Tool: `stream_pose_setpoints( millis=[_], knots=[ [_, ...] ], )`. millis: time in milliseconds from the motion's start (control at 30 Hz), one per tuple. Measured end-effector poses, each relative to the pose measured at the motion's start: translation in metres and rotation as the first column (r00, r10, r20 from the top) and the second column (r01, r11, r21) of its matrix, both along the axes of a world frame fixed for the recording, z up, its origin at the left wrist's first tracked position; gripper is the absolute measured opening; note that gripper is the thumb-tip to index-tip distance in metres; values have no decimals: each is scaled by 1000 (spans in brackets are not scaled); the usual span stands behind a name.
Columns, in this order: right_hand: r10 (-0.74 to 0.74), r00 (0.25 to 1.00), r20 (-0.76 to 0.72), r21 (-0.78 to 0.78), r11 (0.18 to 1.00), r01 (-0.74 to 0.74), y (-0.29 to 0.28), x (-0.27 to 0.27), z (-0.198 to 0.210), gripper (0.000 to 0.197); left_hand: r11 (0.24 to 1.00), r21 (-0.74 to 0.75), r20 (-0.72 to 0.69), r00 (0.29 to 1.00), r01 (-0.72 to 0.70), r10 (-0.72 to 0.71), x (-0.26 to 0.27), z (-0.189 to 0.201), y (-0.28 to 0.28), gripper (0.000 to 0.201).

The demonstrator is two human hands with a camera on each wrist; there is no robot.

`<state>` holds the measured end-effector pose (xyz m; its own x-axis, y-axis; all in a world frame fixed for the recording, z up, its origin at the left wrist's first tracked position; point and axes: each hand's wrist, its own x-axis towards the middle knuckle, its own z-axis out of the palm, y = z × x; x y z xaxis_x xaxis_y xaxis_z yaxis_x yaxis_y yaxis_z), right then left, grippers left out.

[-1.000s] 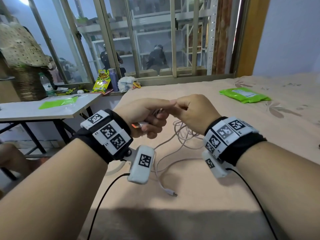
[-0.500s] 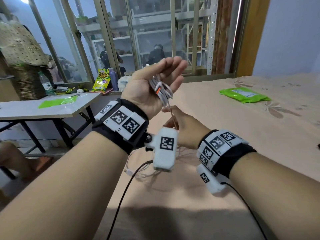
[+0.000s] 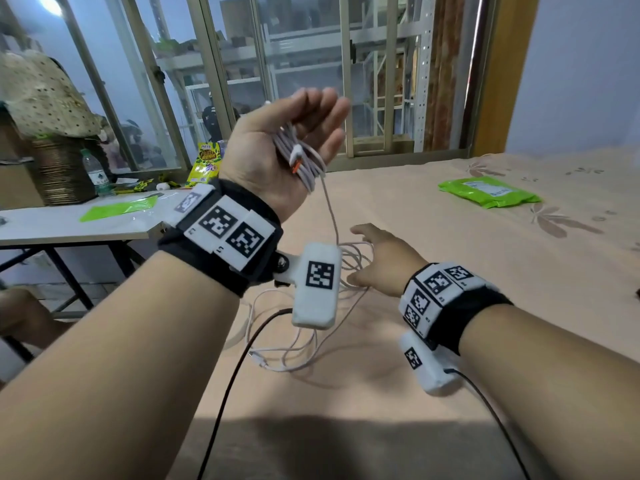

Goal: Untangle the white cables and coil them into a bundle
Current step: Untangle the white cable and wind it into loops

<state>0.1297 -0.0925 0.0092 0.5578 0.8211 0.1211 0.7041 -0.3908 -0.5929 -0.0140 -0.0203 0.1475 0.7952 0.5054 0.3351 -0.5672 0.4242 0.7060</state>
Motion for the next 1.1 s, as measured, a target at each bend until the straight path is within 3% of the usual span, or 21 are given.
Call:
stream_pose_setpoints(
  millis=[100,200,267,400,467,533,600,733,800,967,1033,1100],
  knots=[
    [100,984,-148,176,982,-74,3,-11,14,67,999,-42,-74,997,28,-31,3,-8,2,24],
    [201,953,-227,451,889,-80,12,-23,26,19,996,-13,-156,983,93,-94,5,-10,3,27],
    [237,925,-296,549,835,-38,15,-28,32,17,986,44,-177,972,163,-153,4,-9,4,29],
    [223,921,-320,475,879,-48,13,-27,30,24,963,3,-84,959,270,-269,-1,-2,5,30],
    [163,962,-219,390,919,-67,12,-25,26,29,963,-9,-33,962,270,-270,-2,1,5,28],
    [81,997,-8,244,967,-77,12,-22,23,35,969,-6,16,969,246,-246,-4,3,7,28],
    [44,987,156,124,990,-64,10,-19,20,26,976,11,62,974,218,-218,-7,5,9,28],
    [41,970,241,-33,999,-34,8,-10,10,15,981,51,162,968,185,-190,-16,15,14,26],
    [32,978,208,-85,996,-15,8,-7,8,15,984,72,179,968,166,-177,-19,19,16,26],
    [-55,998,35,116,992,51,8,-9,18,7,994,107,33,999,1,-4,-12,6,14,23],
    [-64,998,-22,232,970,67,12,-14,20,17,991,127,-92,995,-37,49,-5,-8,12,25],
    [-18,985,-173,339,938,77,17,-20,23,23,991,130,-213,975,-35,62,2,-24,11,28]
  ],
)
